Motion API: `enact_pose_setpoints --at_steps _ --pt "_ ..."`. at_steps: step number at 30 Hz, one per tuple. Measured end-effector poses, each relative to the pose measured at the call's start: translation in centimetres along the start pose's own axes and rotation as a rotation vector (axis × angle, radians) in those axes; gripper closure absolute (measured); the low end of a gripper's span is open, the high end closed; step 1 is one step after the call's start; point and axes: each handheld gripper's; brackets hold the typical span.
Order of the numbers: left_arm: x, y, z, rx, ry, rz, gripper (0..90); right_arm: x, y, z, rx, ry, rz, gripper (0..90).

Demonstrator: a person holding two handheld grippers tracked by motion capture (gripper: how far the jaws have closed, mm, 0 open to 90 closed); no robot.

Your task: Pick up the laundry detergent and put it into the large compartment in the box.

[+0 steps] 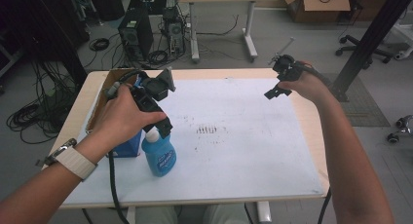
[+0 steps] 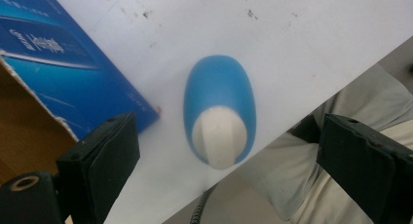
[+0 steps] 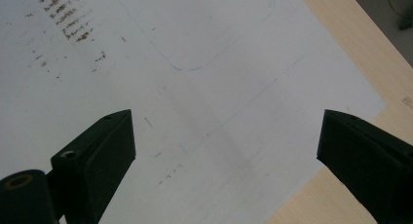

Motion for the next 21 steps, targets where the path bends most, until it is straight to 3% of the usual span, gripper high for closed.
enact_pose_setpoints --at_steps 21 --pt "0.2 -0.1 -3.5 -0.006 -0.011 0.015 8.5 0.0 0.0 -0.6 -0.005 0.009 -0.001 6.6"
Point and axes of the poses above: each handheld gripper's, and its own axes: z roughly backward along the jaws, y roughly out of its top, x roughly to its right, and after that the axes turned 6 degrees about -x, right-handed
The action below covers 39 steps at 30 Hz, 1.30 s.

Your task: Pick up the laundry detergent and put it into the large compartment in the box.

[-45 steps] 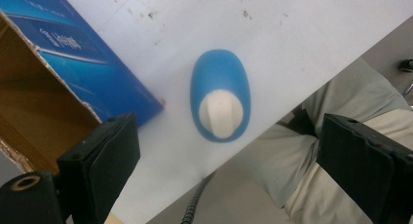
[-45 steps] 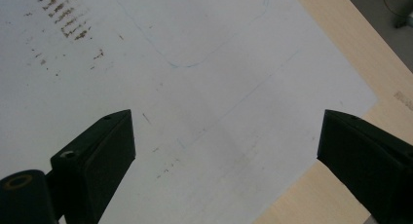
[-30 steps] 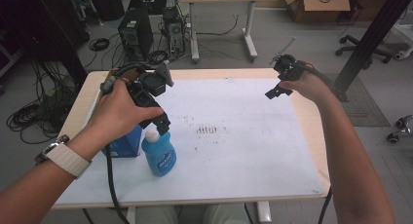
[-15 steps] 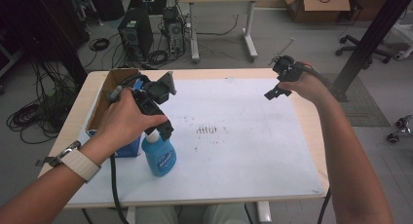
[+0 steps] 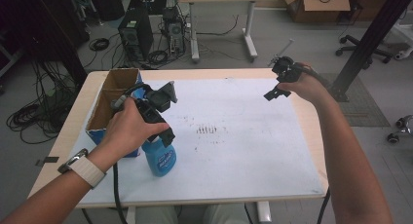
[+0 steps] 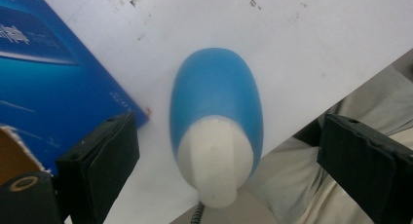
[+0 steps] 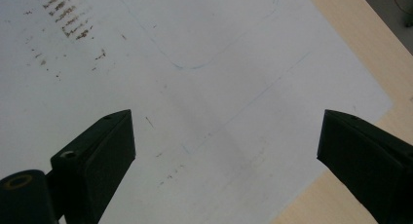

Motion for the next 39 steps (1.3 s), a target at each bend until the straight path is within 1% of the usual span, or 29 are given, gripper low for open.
enact_pose_setpoints --at_steps 2,6,12,14,15,21,22,28,34,39 --pt "0.0 0.0 -0.3 0.002 0.005 -0.002 8.5 0.0 0.0 0.0 -0.001 0.0 0.001 6.6" --pt "0.0 0.1 -0.9 -0.005 -0.002 0.0 8.4 0.0 0.0 -0.1 -0.001 0.0 0.001 6.6" --pt "0.1 0.2 -1.6 -0.013 0.001 -0.001 8.3 0.0 0.0 -0.1 -0.005 0.001 0.0 6.6" --pt "0.1 0.2 -1.8 -0.015 0.005 0.002 8.2 0.0 0.0 -0.2 -0.004 0.0 -0.001 6.6" --pt "0.2 0.1 -2.0 -0.014 0.002 0.01 8.3 0.1 0.1 -0.2 -0.004 0.001 -0.001 6.6" --pt "0.0 0.1 -2.4 -0.023 -0.003 0.02 8.8 0.0 0.2 -0.3 -0.006 0.004 0.002 6.6" --pt "-0.1 0.1 -2.5 -0.027 -0.002 0.017 8.9 0.0 0.2 -0.4 -0.006 0.004 0.003 6.6" --pt "-0.1 0.0 -2.9 -0.029 -0.007 0.023 10.1 0.0 0.3 -0.4 -0.007 0.005 0.004 6.6" --pt "-0.2 0.1 -3.3 -0.041 -0.014 0.021 13.0 0.0 0.3 -0.5 -0.008 0.004 0.005 6.6" --pt "-0.4 0.2 -3.4 -0.042 -0.018 0.026 14.4 -0.1 0.3 -0.5 -0.011 0.003 0.006 6.6"
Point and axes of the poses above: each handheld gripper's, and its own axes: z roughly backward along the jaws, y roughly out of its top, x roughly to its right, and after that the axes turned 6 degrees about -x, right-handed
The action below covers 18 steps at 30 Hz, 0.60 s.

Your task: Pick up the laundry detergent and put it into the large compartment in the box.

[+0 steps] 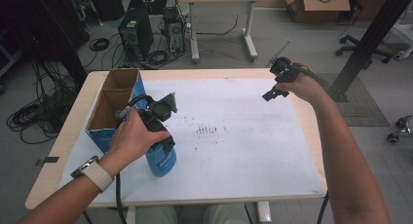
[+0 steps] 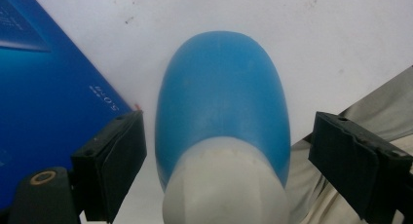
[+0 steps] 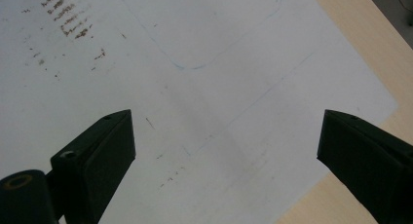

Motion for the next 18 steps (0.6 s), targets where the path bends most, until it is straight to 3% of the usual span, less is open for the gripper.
enact_pose_setpoints --at_steps 18 --pt "-0.12 0.06 -0.32 -0.007 -0.006 0.009 22.9 -0.14 0.17 -0.16 -0.006 -0.001 0.004 6.7"
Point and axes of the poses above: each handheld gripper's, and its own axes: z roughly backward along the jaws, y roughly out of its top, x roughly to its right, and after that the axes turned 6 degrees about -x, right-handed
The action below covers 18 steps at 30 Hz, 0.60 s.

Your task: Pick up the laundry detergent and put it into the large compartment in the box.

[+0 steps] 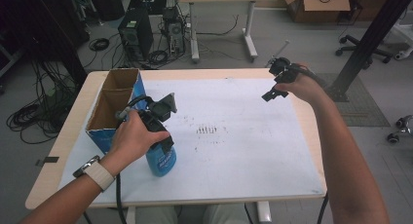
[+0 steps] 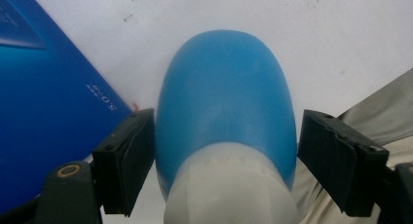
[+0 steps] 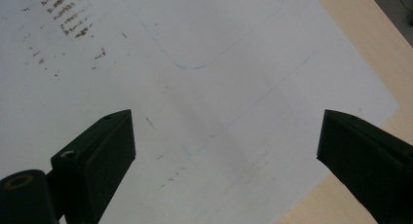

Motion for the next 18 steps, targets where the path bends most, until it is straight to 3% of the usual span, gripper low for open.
enact_pose_setpoints --at_steps 18 --pt "-0.11 -0.05 -0.15 0.004 0.013 0.001 35.5 -0.08 0.07 -0.08 0.0 0.0 0.007 6.8"
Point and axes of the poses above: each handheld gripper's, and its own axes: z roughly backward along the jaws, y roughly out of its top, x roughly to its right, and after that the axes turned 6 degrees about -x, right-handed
